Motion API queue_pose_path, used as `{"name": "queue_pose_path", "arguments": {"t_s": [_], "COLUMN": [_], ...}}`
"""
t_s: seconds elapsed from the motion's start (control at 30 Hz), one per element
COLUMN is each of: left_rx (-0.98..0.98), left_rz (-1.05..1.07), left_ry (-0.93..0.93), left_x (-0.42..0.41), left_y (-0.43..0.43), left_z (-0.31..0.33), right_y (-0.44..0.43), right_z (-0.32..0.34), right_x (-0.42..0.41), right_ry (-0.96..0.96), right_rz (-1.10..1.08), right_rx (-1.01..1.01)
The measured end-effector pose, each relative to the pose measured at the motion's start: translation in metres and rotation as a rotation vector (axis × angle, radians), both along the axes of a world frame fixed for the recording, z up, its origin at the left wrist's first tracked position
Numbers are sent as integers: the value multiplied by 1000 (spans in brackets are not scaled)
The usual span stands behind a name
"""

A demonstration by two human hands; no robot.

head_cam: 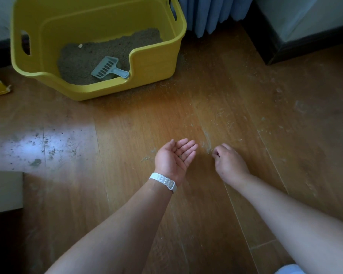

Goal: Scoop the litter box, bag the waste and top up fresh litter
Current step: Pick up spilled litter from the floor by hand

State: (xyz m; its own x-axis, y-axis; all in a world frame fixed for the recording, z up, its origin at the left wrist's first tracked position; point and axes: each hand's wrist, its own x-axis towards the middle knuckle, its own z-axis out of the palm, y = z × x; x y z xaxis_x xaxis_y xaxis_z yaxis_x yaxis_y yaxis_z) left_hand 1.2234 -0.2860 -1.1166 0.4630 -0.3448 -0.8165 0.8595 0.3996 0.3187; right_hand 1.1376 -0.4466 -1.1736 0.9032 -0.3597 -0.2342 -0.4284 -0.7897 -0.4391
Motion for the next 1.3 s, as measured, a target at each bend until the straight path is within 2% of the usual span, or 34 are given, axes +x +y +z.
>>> {"name": "queue_pose_path", "arguments": {"t_s": [0.3,0.43,0.57,0.87,1.3], "left_rx": [52,17,4,14,30], "left_rz": [28,7,53,36,31], "left_ry": [21,40,11,8,18], "left_x": [-4,-6,-2,-1,-3], "left_y": [0,-1,-2,0,0], "left_z": [-3,1,0,-2,1], "right_y": [64,79,63,3,-4], "right_z": [46,51,54,13,3], "right_x": [13,21,23,-12,-5], "right_ry": [-319,-320,-345,-72,-35], "right_rz": [25,54,-27,-122,-47], "right_rx": [240,285,266,87,114]}}
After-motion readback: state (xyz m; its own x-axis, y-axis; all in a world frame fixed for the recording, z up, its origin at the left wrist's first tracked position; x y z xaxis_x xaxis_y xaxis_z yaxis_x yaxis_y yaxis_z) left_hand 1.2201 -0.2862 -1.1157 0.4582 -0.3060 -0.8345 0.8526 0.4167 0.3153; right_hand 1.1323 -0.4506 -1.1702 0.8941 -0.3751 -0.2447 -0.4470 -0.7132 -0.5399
